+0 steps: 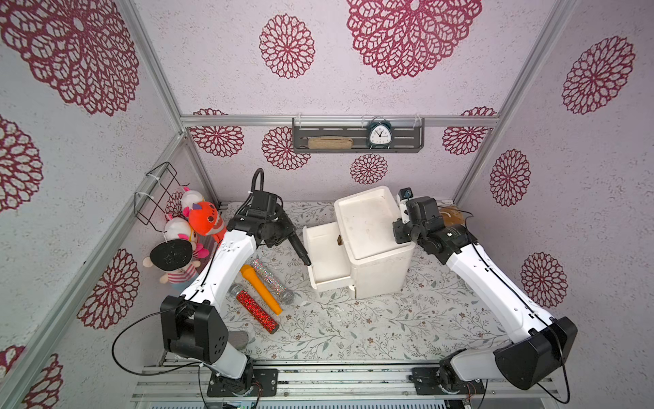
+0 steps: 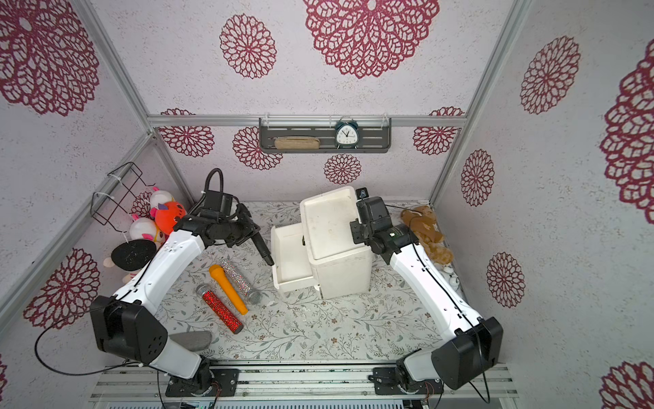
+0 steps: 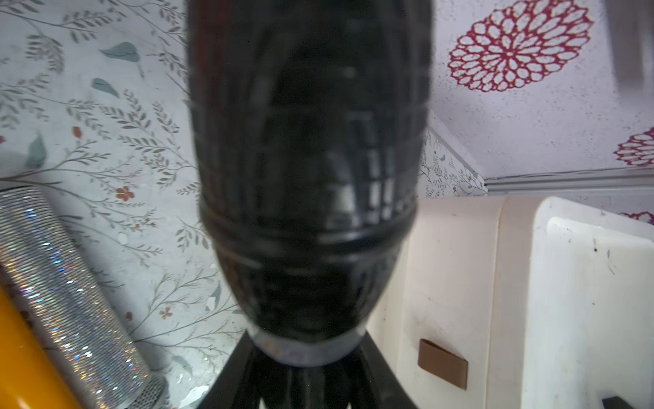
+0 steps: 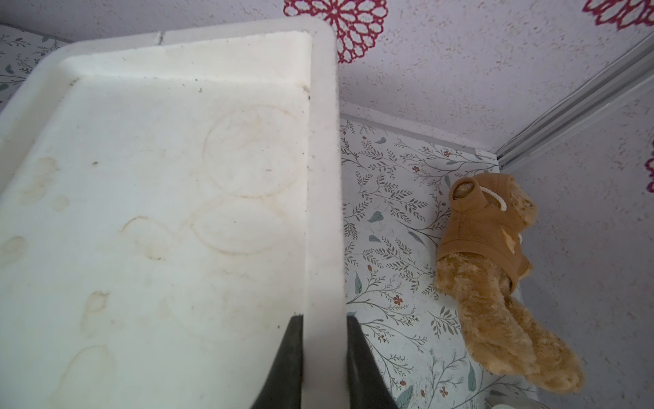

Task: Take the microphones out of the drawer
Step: Place the microphone at the center of the board.

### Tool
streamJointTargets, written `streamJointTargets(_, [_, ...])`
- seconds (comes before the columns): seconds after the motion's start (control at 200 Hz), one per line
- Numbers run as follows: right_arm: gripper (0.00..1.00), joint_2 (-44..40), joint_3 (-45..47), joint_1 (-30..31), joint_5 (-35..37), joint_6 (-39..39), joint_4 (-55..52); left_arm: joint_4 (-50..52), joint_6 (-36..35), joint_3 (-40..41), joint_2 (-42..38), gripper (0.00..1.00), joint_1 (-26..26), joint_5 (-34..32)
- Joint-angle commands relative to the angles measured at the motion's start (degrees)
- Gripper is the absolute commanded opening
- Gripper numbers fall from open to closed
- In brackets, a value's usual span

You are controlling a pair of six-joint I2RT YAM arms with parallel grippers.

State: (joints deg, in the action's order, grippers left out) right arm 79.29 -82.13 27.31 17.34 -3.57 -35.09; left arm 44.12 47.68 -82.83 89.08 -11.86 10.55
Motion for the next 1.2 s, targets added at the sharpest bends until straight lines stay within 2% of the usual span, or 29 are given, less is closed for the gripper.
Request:
streamJointTargets(0.0, [0.0,-3.2,-2.1,0.1,3.8,1.6,14.3,0.8,-1.5,2.3,-1.9,0.0,2.9,3.0])
streamJointTargets(0.29, [0.0,-3.3,-2.4,0.0,3.8,1.4,14.3,3.9,-3.5,5.4,0.5,0.0,6.5,3.1])
streamJointTargets(0.69, [0.0,-3.8,-1.9,0.1,4.3,1.6,14.1,3.6,-4.2,5.7,9.7,0.02,6.4,3.4])
streamJointTargets(1.131, [0.0,-3.5,-1.7,0.1,3.9,1.9,14.6,5.2,-4.9,3.6,16.9,0.07,4.7,-0.7])
streamJointTargets(1.196, [0.0,-3.6,-1.4,0.0,3.9,1.8,14.9,5.1,-4.5,3.5,17.5,0.1,4.4,-1.1])
